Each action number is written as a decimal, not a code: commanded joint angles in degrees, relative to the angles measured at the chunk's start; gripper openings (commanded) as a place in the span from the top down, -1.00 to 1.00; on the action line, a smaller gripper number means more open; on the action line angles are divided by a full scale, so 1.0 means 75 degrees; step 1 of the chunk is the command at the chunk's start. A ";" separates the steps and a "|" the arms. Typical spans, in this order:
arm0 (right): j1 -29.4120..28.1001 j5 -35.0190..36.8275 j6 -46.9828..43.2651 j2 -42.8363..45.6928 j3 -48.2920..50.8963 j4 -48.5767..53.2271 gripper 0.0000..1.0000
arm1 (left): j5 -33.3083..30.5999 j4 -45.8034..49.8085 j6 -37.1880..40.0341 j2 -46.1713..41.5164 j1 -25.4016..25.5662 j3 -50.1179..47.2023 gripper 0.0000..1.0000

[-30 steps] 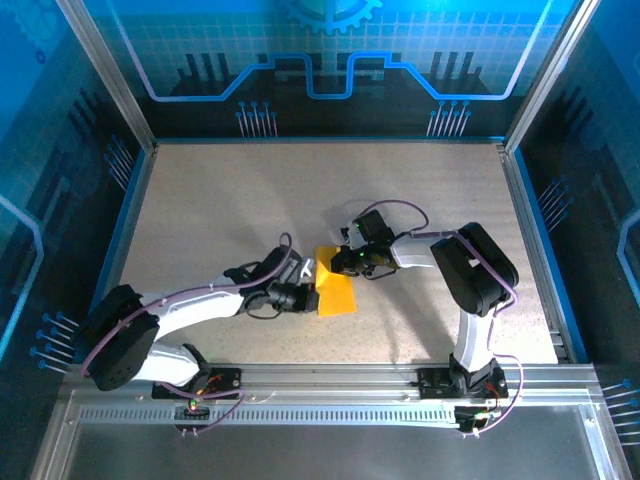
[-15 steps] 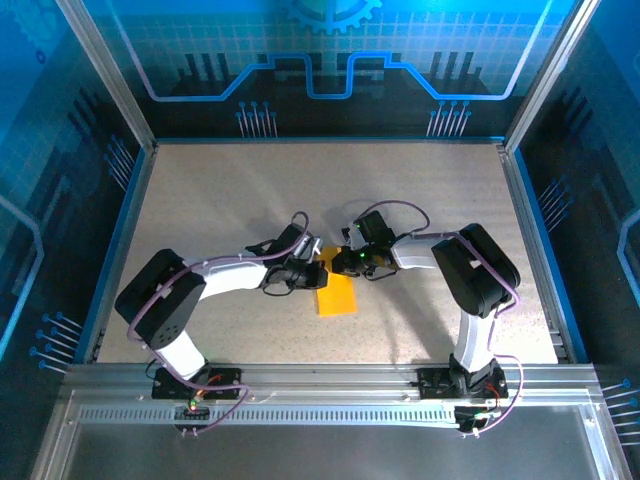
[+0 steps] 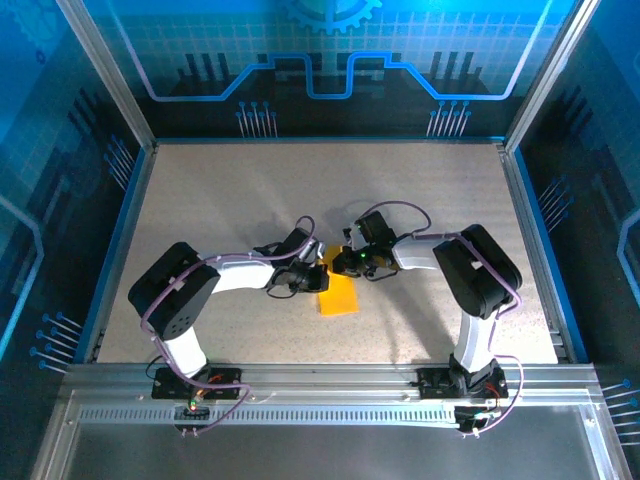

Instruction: Fold a paper plane with a square sheet of paper (fold left side to right side)

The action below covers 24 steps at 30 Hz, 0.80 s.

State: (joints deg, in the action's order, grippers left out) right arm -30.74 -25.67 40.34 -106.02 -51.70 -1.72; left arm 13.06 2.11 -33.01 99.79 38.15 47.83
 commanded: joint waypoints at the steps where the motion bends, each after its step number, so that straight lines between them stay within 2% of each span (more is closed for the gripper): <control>1: -0.0003 -0.0058 0.0048 0.0643 0.0132 0.0301 1.00 | -0.0373 0.0164 -0.0197 0.0141 0.0052 -0.0245 1.00; 7: -0.0060 -0.0036 -0.0245 0.1621 0.0683 0.0938 1.00 | -0.0418 0.0128 -0.0254 0.0060 0.0058 -0.0319 1.00; 11: -0.0233 -0.0075 -0.0105 0.1950 0.1195 0.0897 1.00 | -0.0432 0.0144 -0.0242 -0.0005 0.0062 -0.0343 1.00; 19: -0.0704 -0.0284 0.0366 0.1501 0.1714 0.0086 1.00 | -0.0325 0.0058 -0.0221 -0.0057 0.0064 -0.0349 1.00; 24: -0.0764 0.0050 0.0265 0.1240 0.1789 0.0404 1.00 | -0.0162 0.0018 -0.0252 -0.0254 0.0024 -0.0256 1.00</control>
State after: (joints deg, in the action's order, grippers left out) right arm -35.68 -26.72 42.09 -95.46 -38.94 0.40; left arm 12.29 0.27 -34.57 99.20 38.41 46.72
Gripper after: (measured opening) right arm 0.055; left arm 0.054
